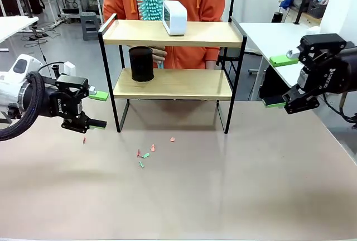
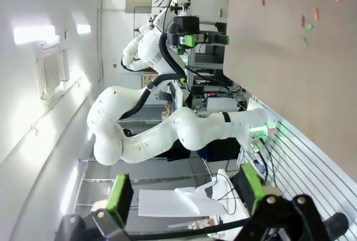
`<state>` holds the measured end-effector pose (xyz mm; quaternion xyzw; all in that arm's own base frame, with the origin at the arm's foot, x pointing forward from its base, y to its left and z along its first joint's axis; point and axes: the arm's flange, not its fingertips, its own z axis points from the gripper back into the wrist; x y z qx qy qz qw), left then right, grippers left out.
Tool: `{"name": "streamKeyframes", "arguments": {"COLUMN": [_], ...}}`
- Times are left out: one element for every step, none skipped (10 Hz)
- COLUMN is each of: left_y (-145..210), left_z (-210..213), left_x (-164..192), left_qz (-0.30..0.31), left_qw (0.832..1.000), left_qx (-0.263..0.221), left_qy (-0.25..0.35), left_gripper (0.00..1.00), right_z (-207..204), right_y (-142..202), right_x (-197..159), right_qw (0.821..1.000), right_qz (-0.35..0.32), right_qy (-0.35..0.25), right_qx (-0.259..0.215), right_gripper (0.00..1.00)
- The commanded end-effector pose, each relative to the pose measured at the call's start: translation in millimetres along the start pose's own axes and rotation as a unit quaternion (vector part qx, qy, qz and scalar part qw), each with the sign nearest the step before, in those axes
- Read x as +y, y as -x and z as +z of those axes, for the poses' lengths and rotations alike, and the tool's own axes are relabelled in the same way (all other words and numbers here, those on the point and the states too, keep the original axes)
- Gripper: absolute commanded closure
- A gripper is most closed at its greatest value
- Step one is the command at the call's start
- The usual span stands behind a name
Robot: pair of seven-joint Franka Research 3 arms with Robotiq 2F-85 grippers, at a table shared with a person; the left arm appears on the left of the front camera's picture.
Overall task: Clean the shelf.
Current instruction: Hand the Duster back to the human.
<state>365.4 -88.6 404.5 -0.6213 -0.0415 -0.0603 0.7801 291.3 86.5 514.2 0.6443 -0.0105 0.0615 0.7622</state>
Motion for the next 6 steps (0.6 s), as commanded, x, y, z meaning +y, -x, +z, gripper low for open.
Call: {"name": "streamKeyframes", "arguments": {"left_y": [1.2,1.2,1.2,1.2,1.2,1.2], "left_z": [2.0,2.0,2.0,2.0,2.0,2.0], "left_x": [-3.1,-3.1,-3.1,-3.1,-3.1,-3.1], "left_qz": [-0.003,-0.003,-0.003,-0.003,-0.003,-0.003], "left_qw": [1.0,1.0,1.0,1.0,1.0,1.0], "left_qx": [0.001,0.001,0.001,0.001,0.001,0.001], "left_qy": [0.004,0.004,0.004,0.004,0.004,0.004], "left_gripper": [0.0,0.0,0.0,0.0,0.0,0.0], "right_z": [2.1,2.1,2.1,2.1,2.1,2.1], "right_y": [0.9,0.9,0.9,0.9,0.9,0.9], "right_x": [1.7,1.7,1.7,1.7,1.7,1.7], "right_qw": [1.0,1.0,1.0,1.0,1.0,1.0], "right_qz": [0.003,0.003,0.003,0.003,0.003,0.003], "right_qy": [-0.004,-0.004,-0.004,-0.004,-0.004,-0.004], "right_qx": [0.001,0.001,0.001,0.001,0.001,0.001], "right_gripper": [0.0,0.0,0.0,0.0,0.0,0.0]}}
